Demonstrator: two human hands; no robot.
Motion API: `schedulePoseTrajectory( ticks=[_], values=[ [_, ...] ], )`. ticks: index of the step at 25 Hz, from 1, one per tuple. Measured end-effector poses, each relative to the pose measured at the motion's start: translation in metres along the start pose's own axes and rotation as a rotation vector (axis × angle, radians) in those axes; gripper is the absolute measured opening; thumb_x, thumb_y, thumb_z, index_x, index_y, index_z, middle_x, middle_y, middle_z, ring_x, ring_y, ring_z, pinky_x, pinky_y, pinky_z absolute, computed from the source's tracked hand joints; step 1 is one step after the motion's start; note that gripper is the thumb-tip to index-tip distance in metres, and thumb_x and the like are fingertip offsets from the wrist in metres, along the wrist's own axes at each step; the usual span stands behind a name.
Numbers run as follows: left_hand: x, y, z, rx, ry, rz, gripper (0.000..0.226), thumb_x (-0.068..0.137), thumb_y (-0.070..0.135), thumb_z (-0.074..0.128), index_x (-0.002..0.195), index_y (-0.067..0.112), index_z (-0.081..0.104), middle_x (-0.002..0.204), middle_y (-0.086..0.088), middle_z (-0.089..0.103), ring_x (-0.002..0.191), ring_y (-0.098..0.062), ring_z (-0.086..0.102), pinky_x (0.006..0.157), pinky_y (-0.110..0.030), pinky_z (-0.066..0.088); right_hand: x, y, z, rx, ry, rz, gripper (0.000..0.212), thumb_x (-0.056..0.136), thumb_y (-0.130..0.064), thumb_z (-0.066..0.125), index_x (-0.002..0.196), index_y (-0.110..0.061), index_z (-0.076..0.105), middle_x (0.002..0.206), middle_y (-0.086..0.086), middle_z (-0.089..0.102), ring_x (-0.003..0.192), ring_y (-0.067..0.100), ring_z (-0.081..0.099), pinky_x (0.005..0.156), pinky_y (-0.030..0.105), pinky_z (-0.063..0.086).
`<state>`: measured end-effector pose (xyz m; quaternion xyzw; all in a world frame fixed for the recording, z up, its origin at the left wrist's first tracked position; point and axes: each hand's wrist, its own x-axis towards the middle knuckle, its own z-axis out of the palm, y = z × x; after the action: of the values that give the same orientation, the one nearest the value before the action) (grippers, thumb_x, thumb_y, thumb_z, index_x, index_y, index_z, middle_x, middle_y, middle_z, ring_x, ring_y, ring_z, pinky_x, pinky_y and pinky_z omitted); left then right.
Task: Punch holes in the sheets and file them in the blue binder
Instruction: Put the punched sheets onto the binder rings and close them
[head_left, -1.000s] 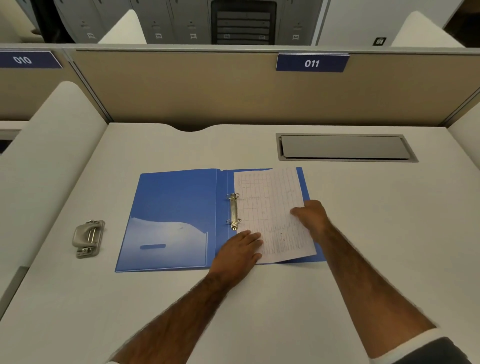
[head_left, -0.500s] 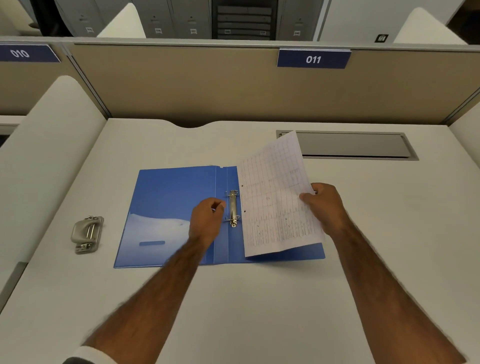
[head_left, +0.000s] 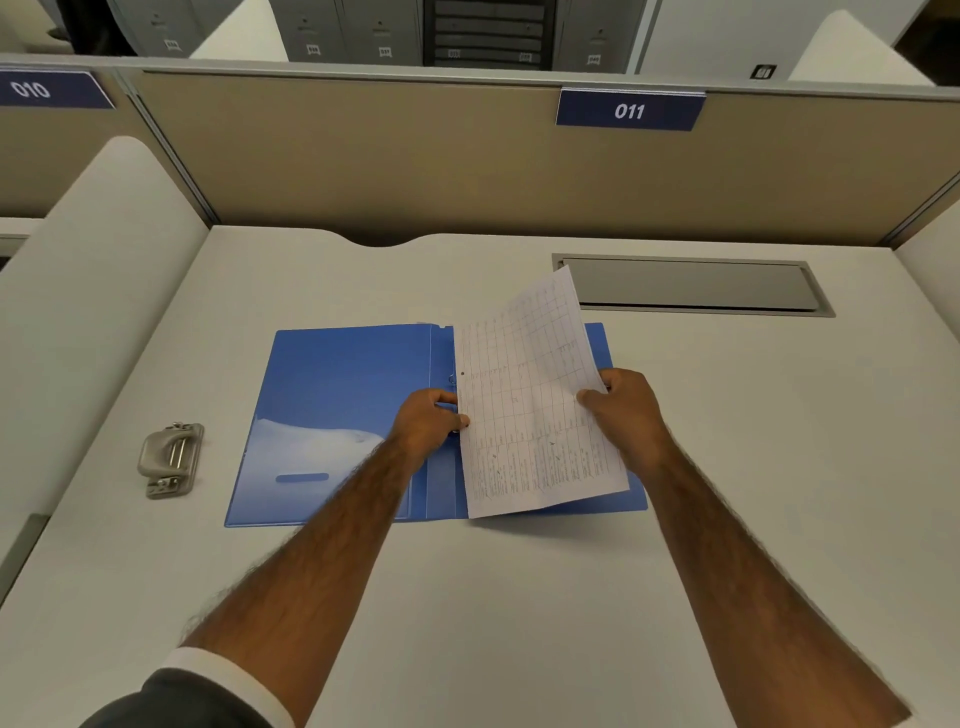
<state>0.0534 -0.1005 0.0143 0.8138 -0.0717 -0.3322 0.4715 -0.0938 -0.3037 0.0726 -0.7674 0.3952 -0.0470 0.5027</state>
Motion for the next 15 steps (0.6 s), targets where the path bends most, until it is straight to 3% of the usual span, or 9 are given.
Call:
schedulePoseTrajectory(
  ticks=[6,15],
  values=[
    [0.009,0.002,0.004,0.046,0.007,0.009,0.028,0.088,0.002,0.071,0.116,0.002,0.067,0.118,-0.014,0.070,0.094,-0.020,0.068,0.068,-0.018,0.054,0.000,0.001,-0.002,-0.003,0.028,-0.007,0.017,0.099,-0.026,0.057,0.105,-0.012,0.066,0.105,0.004,0.070,0.083,0.023,0.068,0.071,0.030,0.051],
    [0.013,0.003,0.006,0.093,-0.042,-0.015,0.030,0.085,0.001,0.073,0.115,0.006,0.067,0.108,-0.011,0.071,0.087,-0.016,0.068,0.061,-0.015,0.054,0.002,0.005,-0.008,-0.036,0.041,-0.018,0.014,0.099,-0.028,0.057,0.106,-0.018,0.064,0.104,0.001,0.068,0.079,0.017,0.065,0.064,0.025,0.047]
  ],
)
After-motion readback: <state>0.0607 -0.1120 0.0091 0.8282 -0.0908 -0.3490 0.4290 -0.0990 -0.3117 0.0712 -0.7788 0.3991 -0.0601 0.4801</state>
